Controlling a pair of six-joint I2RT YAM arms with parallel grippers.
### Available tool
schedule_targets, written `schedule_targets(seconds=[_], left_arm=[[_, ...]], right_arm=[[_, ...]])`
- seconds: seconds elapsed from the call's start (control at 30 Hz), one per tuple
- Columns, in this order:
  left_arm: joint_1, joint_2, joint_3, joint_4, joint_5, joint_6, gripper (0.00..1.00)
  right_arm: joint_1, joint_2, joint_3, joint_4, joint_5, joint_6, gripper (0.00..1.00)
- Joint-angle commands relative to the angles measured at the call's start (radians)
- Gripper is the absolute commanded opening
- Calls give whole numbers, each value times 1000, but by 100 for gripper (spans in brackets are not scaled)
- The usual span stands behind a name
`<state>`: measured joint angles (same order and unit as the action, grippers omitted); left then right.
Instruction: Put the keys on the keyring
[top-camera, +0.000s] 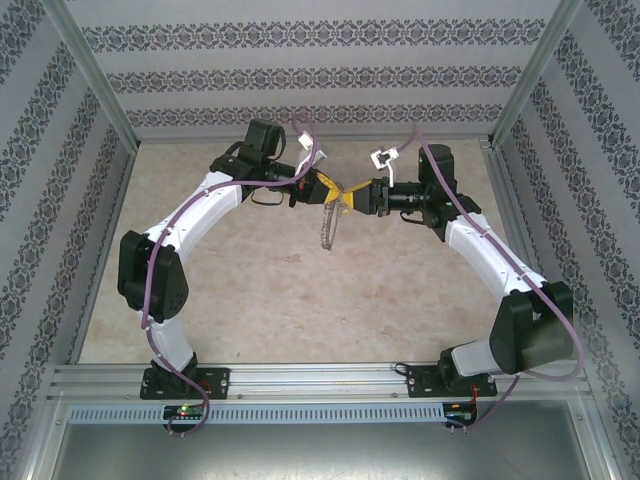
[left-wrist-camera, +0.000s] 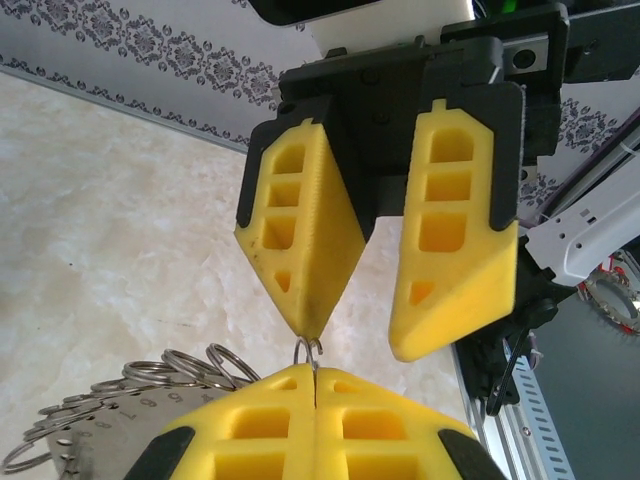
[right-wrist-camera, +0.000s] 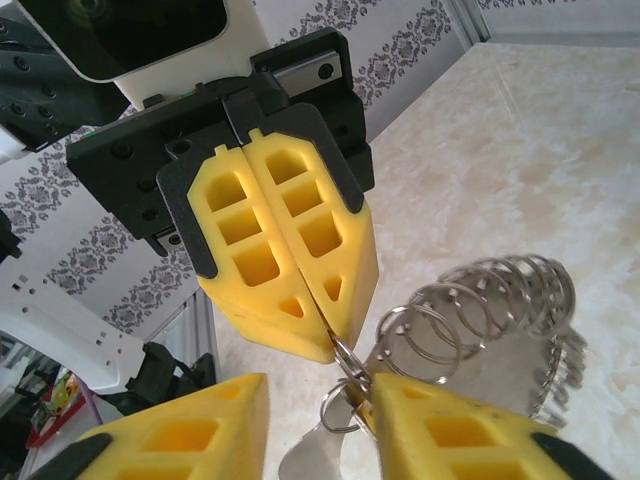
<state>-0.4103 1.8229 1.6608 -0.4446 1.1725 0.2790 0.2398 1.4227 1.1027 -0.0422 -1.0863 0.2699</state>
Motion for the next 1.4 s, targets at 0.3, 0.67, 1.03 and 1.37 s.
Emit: schedule_targets(seconds=[0.3, 0.67, 1.03, 1.37], left_arm=[[-4, -17, 37, 26, 42, -3, 0], [-4, -17, 39, 24, 48, -4, 0], [-5, -24, 34, 21, 49, -4, 0], [-5, -24, 34, 21, 56, -3, 0]], right_arm=[[11, 5, -11, 33, -30, 2, 28], [1, -4, -28, 57, -110, -10, 40], [-28, -19, -42, 136, -147, 59, 47], [-45, -12, -47, 118, -93, 60, 47]])
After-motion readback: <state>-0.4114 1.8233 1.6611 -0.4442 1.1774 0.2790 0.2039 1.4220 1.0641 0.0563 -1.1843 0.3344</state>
